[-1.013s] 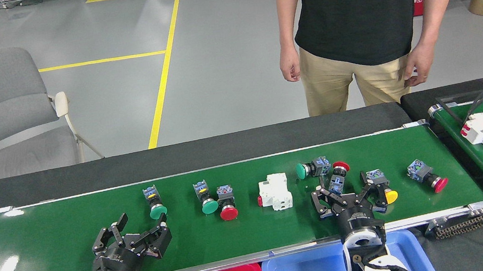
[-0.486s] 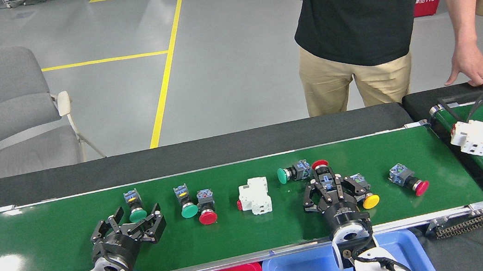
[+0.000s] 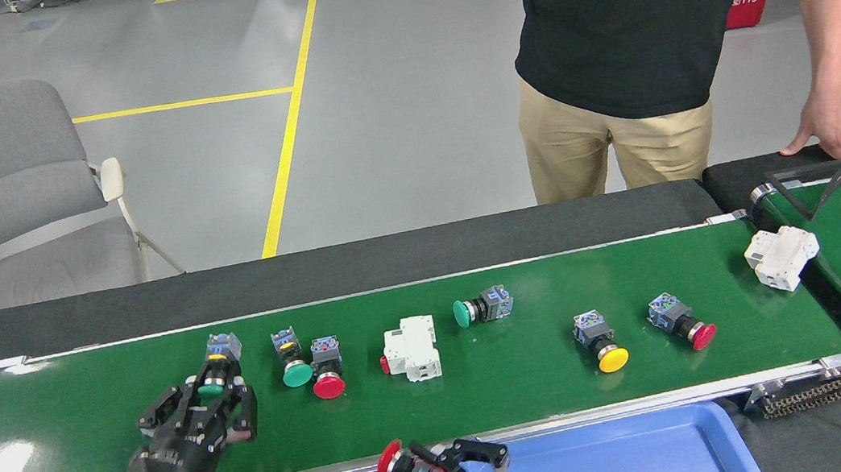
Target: Pick switch part from conveyor to tray
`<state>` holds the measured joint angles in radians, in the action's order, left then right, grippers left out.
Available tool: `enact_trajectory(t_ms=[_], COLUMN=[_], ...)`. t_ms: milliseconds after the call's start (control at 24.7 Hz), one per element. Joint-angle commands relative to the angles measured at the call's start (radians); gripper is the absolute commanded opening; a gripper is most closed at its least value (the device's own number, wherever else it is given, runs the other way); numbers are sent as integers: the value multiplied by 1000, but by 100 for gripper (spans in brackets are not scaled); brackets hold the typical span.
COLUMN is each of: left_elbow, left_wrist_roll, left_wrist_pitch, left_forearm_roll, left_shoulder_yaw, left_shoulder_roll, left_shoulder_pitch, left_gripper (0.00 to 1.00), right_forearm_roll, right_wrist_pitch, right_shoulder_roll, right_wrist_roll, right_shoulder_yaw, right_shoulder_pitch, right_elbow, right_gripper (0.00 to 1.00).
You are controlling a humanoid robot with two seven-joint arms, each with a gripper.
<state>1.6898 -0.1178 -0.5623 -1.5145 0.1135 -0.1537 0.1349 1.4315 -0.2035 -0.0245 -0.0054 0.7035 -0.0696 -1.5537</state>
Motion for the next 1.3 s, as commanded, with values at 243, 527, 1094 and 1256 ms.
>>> enact_trajectory(t_ms=[243, 527, 1094, 1256], left_elbow=[90, 87, 39, -81], left_wrist_roll=[10, 12, -151, -198], left_wrist_pitch=[-223, 103, 91, 99], left_forearm_roll=[34, 31, 27, 27], left_shoulder_yaw=[34, 259, 265, 227], left_shoulder_roll=[63, 166, 80, 55], left_shoulder_pitch=[196, 181, 31, -107], left_gripper=[100, 100, 100, 100], right_forearm_roll=[-13, -22, 58, 58], right_wrist_pitch=[99, 154, 297, 342], right_shoulder_roll=[-5, 55, 100, 146], right_wrist_roll=[-19, -159, 68, 120], right_shoulder_yaw=[-372, -697, -381, -323], right_shoulder_pitch=[205, 401, 80, -18], right_elbow=[-167, -181, -29, 83], right_gripper=[99, 99, 99, 99])
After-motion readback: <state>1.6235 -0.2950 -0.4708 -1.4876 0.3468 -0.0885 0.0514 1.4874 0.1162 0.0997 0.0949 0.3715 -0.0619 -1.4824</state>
